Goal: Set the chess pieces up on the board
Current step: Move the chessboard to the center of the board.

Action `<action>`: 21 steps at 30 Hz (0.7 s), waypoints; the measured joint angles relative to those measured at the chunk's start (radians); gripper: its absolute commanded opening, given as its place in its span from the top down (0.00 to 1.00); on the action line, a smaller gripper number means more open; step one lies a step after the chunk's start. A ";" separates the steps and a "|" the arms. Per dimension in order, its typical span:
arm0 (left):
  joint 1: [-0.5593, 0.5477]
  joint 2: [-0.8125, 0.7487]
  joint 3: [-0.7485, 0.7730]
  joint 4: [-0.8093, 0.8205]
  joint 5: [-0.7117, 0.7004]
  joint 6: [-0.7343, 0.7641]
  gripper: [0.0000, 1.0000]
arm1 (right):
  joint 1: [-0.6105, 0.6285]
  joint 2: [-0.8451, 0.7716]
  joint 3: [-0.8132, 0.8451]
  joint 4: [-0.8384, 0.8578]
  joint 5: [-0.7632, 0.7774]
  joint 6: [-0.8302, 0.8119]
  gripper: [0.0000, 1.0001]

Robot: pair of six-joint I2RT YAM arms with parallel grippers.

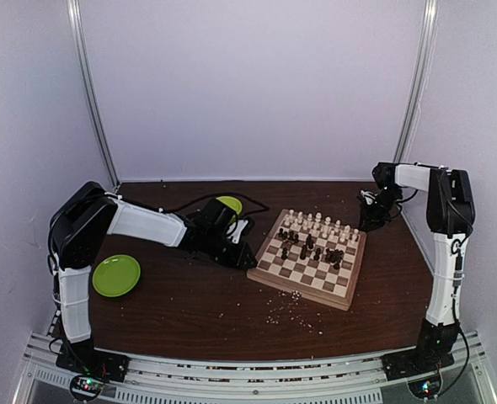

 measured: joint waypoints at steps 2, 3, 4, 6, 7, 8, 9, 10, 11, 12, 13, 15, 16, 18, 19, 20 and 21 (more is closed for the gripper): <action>0.000 0.000 -0.005 0.008 0.008 0.000 0.80 | 0.000 0.007 0.005 -0.014 -0.004 -0.011 0.80; 0.000 0.000 -0.008 0.011 0.013 0.000 0.80 | 0.001 0.009 0.005 -0.021 -0.006 -0.015 0.80; 0.000 0.000 -0.010 0.016 0.018 0.000 0.80 | 0.002 0.010 0.006 -0.028 -0.010 -0.018 0.80; -0.001 0.000 -0.014 0.021 0.025 0.000 0.80 | 0.005 0.010 0.006 -0.041 -0.010 -0.023 0.80; -0.002 0.000 -0.018 0.026 0.028 0.000 0.80 | 0.006 0.010 0.006 -0.047 -0.010 -0.024 0.80; -0.003 -0.002 -0.023 0.033 0.031 0.000 0.80 | 0.009 0.010 0.006 -0.051 -0.010 -0.027 0.80; -0.005 -0.004 -0.030 0.042 0.033 0.000 0.80 | 0.011 0.010 0.006 -0.056 -0.011 -0.032 0.80; -0.006 -0.008 -0.040 0.051 0.033 0.000 0.80 | 0.012 0.010 0.006 -0.062 -0.012 -0.039 0.80; -0.007 -0.014 -0.051 0.059 0.036 -0.001 0.80 | 0.013 0.010 0.006 -0.066 -0.015 -0.045 0.80; -0.010 -0.022 -0.064 0.066 0.039 -0.002 0.80 | 0.014 0.010 0.006 -0.071 -0.016 -0.049 0.81; -0.013 -0.030 -0.079 0.071 0.042 -0.003 0.80 | 0.015 0.008 0.003 -0.077 -0.019 -0.055 0.80; -0.019 -0.045 -0.104 0.081 0.046 -0.005 0.80 | 0.018 0.008 0.000 -0.086 -0.020 -0.066 0.80; -0.023 -0.051 -0.113 0.085 0.047 -0.005 0.80 | 0.021 0.008 0.000 -0.091 -0.021 -0.072 0.81; -0.031 -0.065 -0.134 0.089 0.051 -0.005 0.80 | 0.027 0.008 0.000 -0.100 -0.021 -0.080 0.80; -0.035 -0.071 -0.144 0.092 0.052 -0.005 0.80 | 0.031 0.008 0.000 -0.105 -0.021 -0.088 0.80; -0.039 -0.076 -0.152 0.093 0.053 -0.005 0.80 | 0.035 0.008 0.000 -0.110 -0.020 -0.092 0.80; -0.043 -0.080 -0.158 0.095 0.055 -0.006 0.80 | 0.040 0.008 0.000 -0.115 -0.020 -0.095 0.80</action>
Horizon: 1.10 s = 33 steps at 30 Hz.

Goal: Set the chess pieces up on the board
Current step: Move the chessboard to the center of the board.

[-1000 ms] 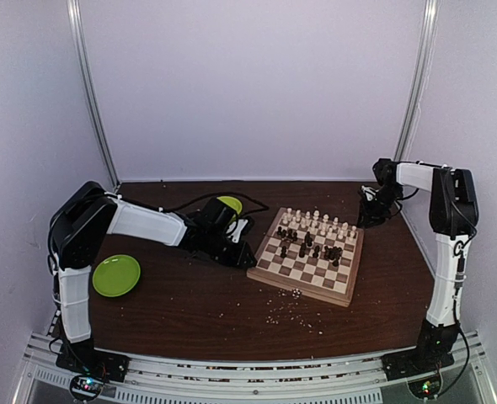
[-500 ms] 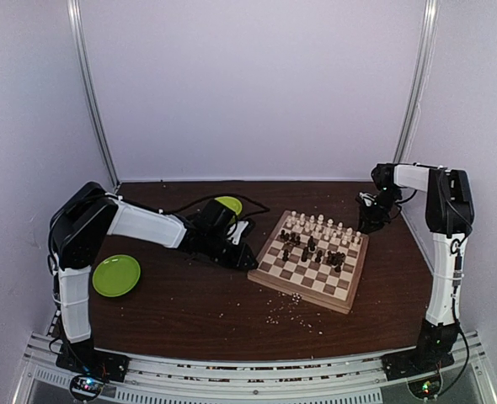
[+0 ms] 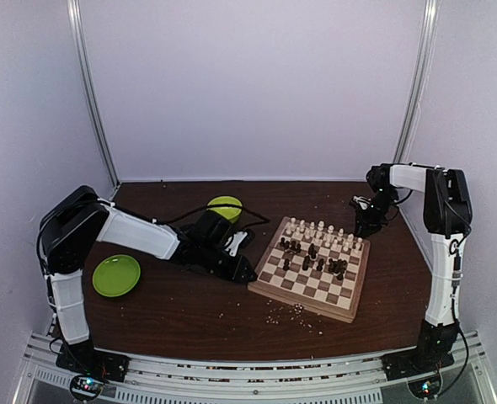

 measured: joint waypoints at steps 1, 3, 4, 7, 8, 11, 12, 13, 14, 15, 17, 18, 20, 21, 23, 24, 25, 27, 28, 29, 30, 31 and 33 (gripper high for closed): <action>-0.005 -0.005 -0.009 0.005 0.000 -0.001 0.80 | 0.006 0.000 0.000 -0.005 0.000 -0.003 0.80; -0.026 -0.039 -0.061 0.025 0.000 -0.010 0.80 | 0.035 0.000 0.000 -0.031 0.000 -0.021 0.81; -0.027 -0.040 -0.063 0.025 0.000 -0.010 0.80 | 0.035 0.000 0.000 -0.031 0.000 -0.021 0.81; -0.037 -0.068 -0.114 0.056 0.002 -0.025 0.80 | 0.058 -0.008 -0.014 -0.043 0.001 -0.030 0.81; -0.039 -0.079 -0.131 0.063 0.003 -0.030 0.80 | 0.065 -0.011 -0.020 -0.048 0.001 -0.032 0.81; -0.042 -0.102 -0.175 0.093 0.007 -0.047 0.80 | 0.079 -0.019 -0.033 -0.055 0.003 -0.039 0.81; -0.043 -0.106 -0.184 0.101 0.008 -0.051 0.80 | 0.083 -0.021 -0.036 -0.057 0.005 -0.042 0.81; -0.044 -0.109 -0.193 0.110 0.008 -0.055 0.80 | 0.085 -0.023 -0.040 -0.058 0.006 -0.044 0.81; -0.046 -0.111 -0.198 0.118 0.007 -0.058 0.80 | 0.086 -0.024 -0.042 -0.057 0.007 -0.047 0.81; -0.048 -0.112 -0.201 0.121 0.006 -0.060 0.80 | 0.087 -0.026 -0.045 -0.057 0.009 -0.048 0.81; -0.051 -0.113 -0.207 0.131 0.005 -0.064 0.80 | 0.087 -0.028 -0.048 -0.058 0.011 -0.051 0.81; -0.053 -0.115 -0.209 0.134 0.003 -0.065 0.80 | 0.088 -0.030 -0.049 -0.058 0.011 -0.051 0.81; -0.057 -0.117 -0.213 0.138 -0.001 -0.067 0.80 | 0.089 -0.032 -0.052 -0.058 0.013 -0.051 0.81; -0.060 -0.118 -0.214 0.138 -0.003 -0.069 0.80 | 0.089 -0.032 -0.053 -0.058 0.013 -0.051 0.81; -0.063 -0.122 -0.215 0.137 -0.011 -0.069 0.80 | 0.087 -0.038 -0.059 -0.053 0.014 -0.046 0.78; -0.065 -0.124 -0.215 0.133 -0.017 -0.069 0.80 | 0.080 -0.043 -0.065 -0.048 0.015 -0.040 0.77; -0.067 -0.128 -0.215 0.126 -0.023 -0.069 0.80 | 0.074 -0.052 -0.073 -0.042 0.014 -0.031 0.75; -0.073 -0.143 -0.215 0.094 -0.036 -0.061 0.80 | 0.053 -0.084 -0.092 -0.034 0.012 -0.015 0.72; -0.076 -0.153 -0.215 0.074 -0.043 -0.056 0.80 | 0.030 -0.114 -0.109 -0.026 0.008 -0.003 0.72; -0.077 -0.164 -0.215 0.051 -0.052 -0.049 0.80 | 0.008 -0.142 -0.122 -0.020 0.008 0.006 0.71; -0.079 -0.174 -0.215 0.033 -0.058 -0.043 0.80 | -0.024 -0.185 -0.144 -0.005 0.005 0.011 0.71; -0.079 -0.185 -0.214 0.013 -0.065 -0.035 0.80 | -0.055 -0.227 -0.165 0.006 0.005 0.018 0.71; -0.079 -0.205 -0.208 -0.026 -0.080 -0.021 0.80 | -0.124 -0.326 -0.216 0.018 0.004 0.024 0.72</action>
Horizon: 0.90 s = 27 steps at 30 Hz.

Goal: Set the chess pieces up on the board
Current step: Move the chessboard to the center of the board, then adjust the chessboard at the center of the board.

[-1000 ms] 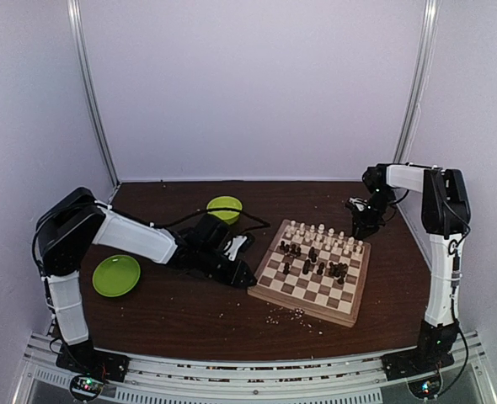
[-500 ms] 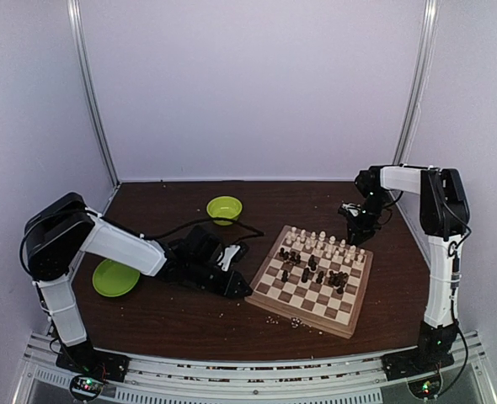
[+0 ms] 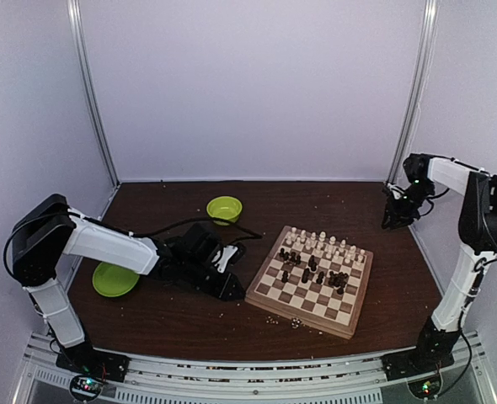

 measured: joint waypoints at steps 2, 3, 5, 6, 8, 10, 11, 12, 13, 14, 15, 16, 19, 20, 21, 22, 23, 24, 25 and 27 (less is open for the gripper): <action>0.000 -0.014 0.011 -0.027 -0.013 0.013 0.79 | -0.064 -0.086 -0.048 -0.001 0.001 -0.011 0.71; 0.002 -0.019 0.022 -0.038 -0.021 0.018 0.75 | -0.082 -0.115 -0.074 -0.006 0.002 -0.022 0.71; 0.007 -0.022 0.043 -0.048 -0.030 0.024 0.64 | -0.091 -0.154 -0.137 -0.015 0.001 -0.046 0.71; 0.013 -0.022 0.055 -0.051 -0.033 0.026 0.60 | -0.087 -0.163 -0.179 -0.024 -0.003 -0.061 0.71; 0.034 -0.020 0.075 -0.053 -0.041 0.024 0.58 | -0.078 -0.159 -0.248 -0.046 -0.010 -0.087 0.71; 0.063 -0.008 0.098 -0.050 -0.043 0.014 0.60 | -0.074 -0.143 -0.299 -0.069 -0.016 -0.108 0.72; 0.083 0.010 0.116 -0.042 -0.040 0.008 0.62 | -0.072 -0.134 -0.314 -0.076 -0.019 -0.113 0.73; 0.097 0.029 0.130 -0.032 -0.035 0.002 0.64 | -0.072 -0.123 -0.322 -0.082 -0.022 -0.119 0.75; 0.109 0.053 0.144 -0.021 -0.029 -0.004 0.66 | -0.072 -0.114 -0.326 -0.082 -0.023 -0.123 0.77; 0.119 0.074 0.156 -0.013 -0.024 -0.008 0.68 | -0.070 -0.105 -0.327 -0.082 -0.023 -0.124 0.79; 0.127 0.097 0.169 -0.012 -0.016 -0.011 0.71 | -0.067 -0.097 -0.327 -0.080 -0.023 -0.126 0.82; 0.132 0.125 0.184 -0.008 -0.008 -0.013 0.74 | -0.066 -0.089 -0.327 -0.078 -0.022 -0.126 0.84; 0.131 0.176 0.198 0.006 0.021 -0.026 0.80 | -0.045 -0.061 -0.323 -0.073 -0.008 -0.126 0.92; 0.130 0.185 0.198 0.008 0.029 -0.029 0.82 | -0.035 -0.048 -0.320 -0.072 -0.003 -0.127 0.94; 0.129 0.189 0.196 0.010 0.038 -0.033 0.83 | -0.024 -0.036 -0.319 -0.070 0.001 -0.127 0.96; 0.127 0.189 0.193 0.013 0.046 -0.037 0.84 | -0.014 -0.024 -0.315 -0.069 0.004 -0.128 0.98; 0.126 0.188 0.191 0.023 0.053 -0.040 0.84 | -0.003 -0.010 -0.311 -0.068 0.006 -0.125 0.98; 0.123 0.188 0.188 0.035 0.059 -0.042 0.84 | 0.008 0.002 -0.307 -0.066 0.008 -0.124 0.99; 0.121 0.188 0.183 0.047 0.066 -0.045 0.84 | 0.016 0.009 -0.305 -0.064 0.010 -0.126 0.99; 0.116 0.188 0.174 0.064 0.073 -0.046 0.83 | 0.031 0.018 -0.302 -0.064 0.013 -0.123 0.99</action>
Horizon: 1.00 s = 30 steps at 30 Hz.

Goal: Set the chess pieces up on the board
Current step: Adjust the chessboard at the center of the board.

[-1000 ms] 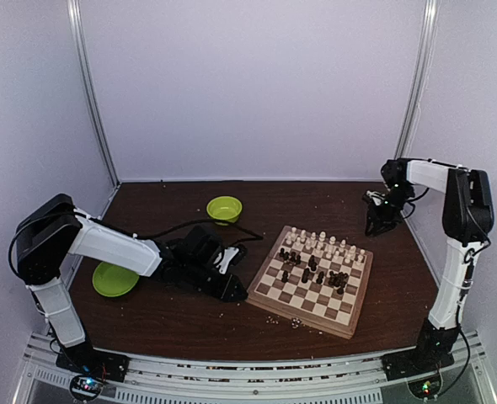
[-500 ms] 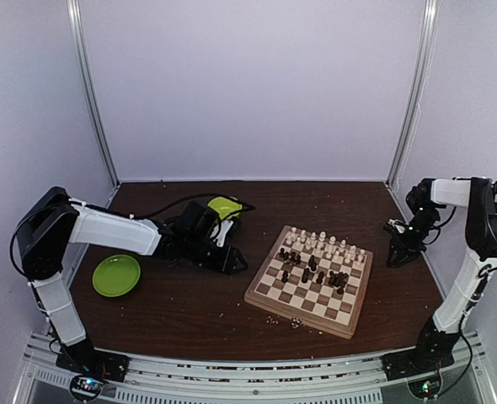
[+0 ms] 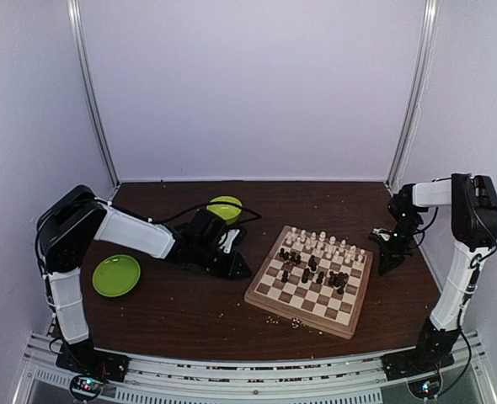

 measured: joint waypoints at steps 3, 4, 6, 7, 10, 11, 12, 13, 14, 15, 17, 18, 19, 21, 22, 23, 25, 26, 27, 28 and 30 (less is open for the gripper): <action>-0.018 0.000 -0.013 0.012 0.009 -0.004 0.83 | 0.020 0.013 0.018 0.000 0.001 0.002 0.99; -0.023 0.000 -0.016 0.015 0.009 -0.005 0.83 | 0.026 0.017 0.025 0.000 0.001 0.002 0.99; -0.032 0.000 -0.024 0.029 0.012 -0.008 0.83 | 0.037 0.029 0.042 0.000 0.001 0.008 0.99; -0.036 0.000 -0.031 0.036 0.013 -0.010 0.83 | 0.043 0.037 0.050 -0.001 0.000 0.011 0.99; -0.049 -0.001 -0.067 0.058 0.013 -0.014 0.82 | 0.070 0.056 0.078 -0.012 -0.004 0.023 0.99; -0.053 -0.006 -0.082 0.076 0.015 -0.015 0.82 | 0.079 0.061 0.084 -0.016 -0.005 0.025 0.99; -0.053 -0.007 -0.084 0.078 0.015 -0.015 0.82 | 0.089 0.064 0.089 -0.019 -0.006 0.027 0.99; -0.061 -0.022 -0.113 0.098 0.015 -0.018 0.82 | 0.099 0.066 0.092 -0.021 -0.006 0.027 0.98; -0.065 -0.032 -0.131 0.109 0.015 -0.020 0.82 | 0.111 0.068 0.094 -0.021 -0.008 0.027 0.98; -0.069 -0.050 -0.159 0.120 0.015 -0.021 0.82 | 0.124 0.069 0.095 -0.021 -0.011 0.027 0.98; -0.078 -0.084 -0.208 0.134 0.015 -0.025 0.81 | 0.153 0.069 0.095 -0.022 -0.012 0.031 0.98; -0.081 -0.102 -0.235 0.144 0.016 -0.027 0.81 | 0.166 0.069 0.095 -0.021 -0.012 0.034 0.98; -0.084 -0.119 -0.260 0.152 0.015 -0.030 0.81 | 0.177 0.069 0.096 -0.020 -0.012 0.035 0.98; -0.087 -0.150 -0.303 0.164 0.015 -0.036 0.81 | 0.188 0.070 0.097 -0.019 -0.012 0.038 0.98; -0.090 -0.164 -0.321 0.169 0.015 -0.038 0.81 | 0.190 0.070 0.099 -0.019 -0.012 0.039 0.98; -0.090 -0.175 -0.335 0.172 0.015 -0.040 0.80 | 0.193 0.070 0.100 -0.018 -0.012 0.040 0.98; -0.094 -0.199 -0.366 0.181 0.010 -0.044 0.80 | 0.194 0.072 0.105 -0.019 -0.014 0.039 0.98; -0.098 -0.211 -0.381 0.184 0.005 -0.047 0.80 | 0.195 0.075 0.111 -0.020 -0.013 0.039 0.98; -0.102 -0.219 -0.389 0.184 0.002 -0.048 0.80 | 0.196 0.077 0.116 -0.021 -0.013 0.040 0.98; -0.106 -0.225 -0.396 0.185 -0.003 -0.050 0.80 | 0.200 0.079 0.122 -0.022 -0.013 0.040 0.98; -0.113 -0.231 -0.402 0.186 -0.009 -0.054 0.80 | 0.215 0.082 0.136 -0.023 -0.013 0.041 0.98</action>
